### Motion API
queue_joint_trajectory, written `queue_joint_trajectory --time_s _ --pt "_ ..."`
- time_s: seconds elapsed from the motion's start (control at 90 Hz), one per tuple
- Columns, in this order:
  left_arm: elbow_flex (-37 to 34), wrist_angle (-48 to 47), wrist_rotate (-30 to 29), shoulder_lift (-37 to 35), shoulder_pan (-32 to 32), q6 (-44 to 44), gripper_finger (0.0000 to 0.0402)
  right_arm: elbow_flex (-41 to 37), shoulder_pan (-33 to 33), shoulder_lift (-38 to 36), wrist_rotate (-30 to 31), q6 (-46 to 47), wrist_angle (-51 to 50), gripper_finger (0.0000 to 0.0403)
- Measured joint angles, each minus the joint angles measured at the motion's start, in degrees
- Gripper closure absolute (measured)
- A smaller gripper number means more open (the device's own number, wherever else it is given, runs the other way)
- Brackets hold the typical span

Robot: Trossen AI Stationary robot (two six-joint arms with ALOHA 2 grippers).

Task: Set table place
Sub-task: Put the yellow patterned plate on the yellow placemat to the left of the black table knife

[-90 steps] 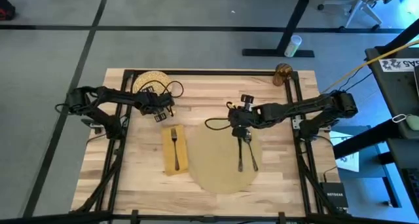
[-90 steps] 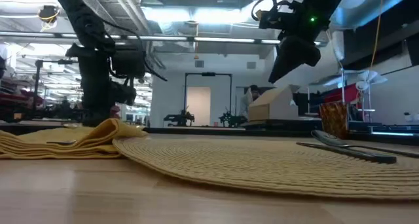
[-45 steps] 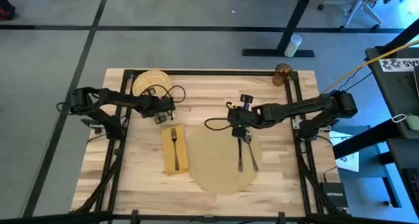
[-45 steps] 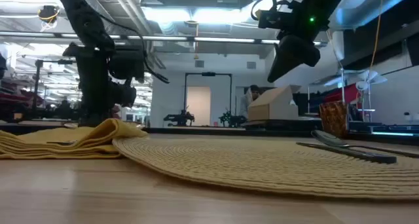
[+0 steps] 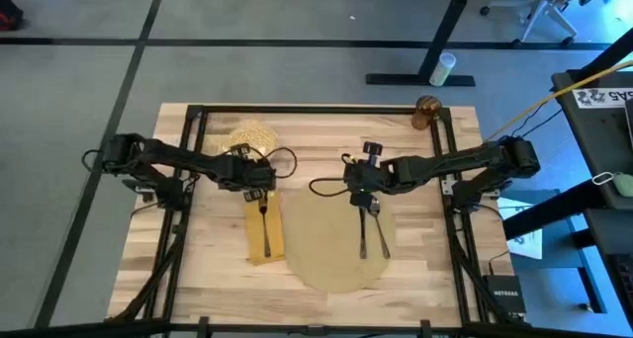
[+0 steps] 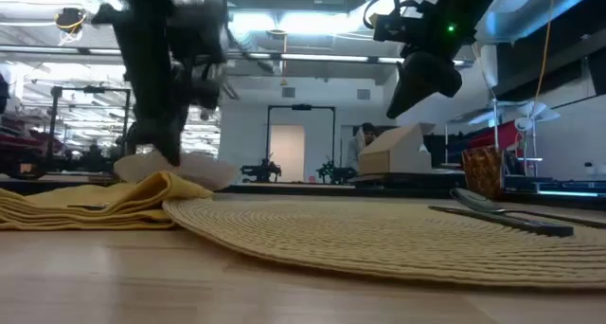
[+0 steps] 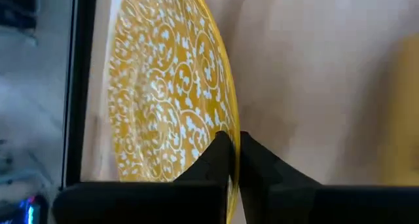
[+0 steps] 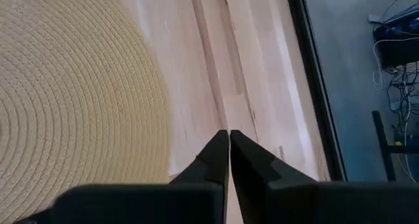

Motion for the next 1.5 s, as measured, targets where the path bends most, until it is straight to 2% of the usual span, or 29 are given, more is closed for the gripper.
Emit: queue_joint_trajectory --time_s 0.167,0.356,0.556,0.622,0.689,0.933,1.067,1.267,1.5 --pt "3.7 -1.5 -0.1 0.0 -4.3 -0.6 0.0399 0.0 -2.9 0.0 -1.5 -1.7 -0.7 0.0402" --pt "5.1 -1.5 -0.5 0.0 -7.4 -1.4 0.0399 0.0 -6.1 0.0 -4.6 -12.9 0.8 0.0402" --pt "5.1 -1.8 -0.8 -0.1 -8.7 -2.8 0.0400 -5.6 -6.9 -1.8 -25.3 -29.2 16.4 0.0403" --pt "5.1 -1.8 -0.9 -0.1 -9.0 -2.8 0.0400 -8.7 -6.8 -3.5 -30.1 -31.2 20.4 0.0403" --pt "5.1 -1.7 -0.9 -0.1 -9.1 -2.8 0.0400 -12.4 -6.9 -5.5 -32.3 -31.5 23.8 0.0403" --pt "5.2 -0.6 0.2 -0.1 -9.4 0.4 0.0401 -27.9 -8.6 -20.1 -32.0 -28.1 35.4 0.0403" --pt "7.6 0.0 0.3 -0.1 -10.5 3.1 0.0401 -33.7 -10.2 -29.6 -28.5 -24.4 36.8 0.0403" --pt "13.5 2.2 -4.1 -0.1 -13.7 10.3 0.0401 -36.5 -11.8 -38.0 -26.6 -23.3 36.1 0.0403" --pt "14.9 11.3 -5.7 0.2 -17.8 16.7 0.0401 -36.7 -11.9 -39.4 -25.5 -23.3 33.6 0.0403"
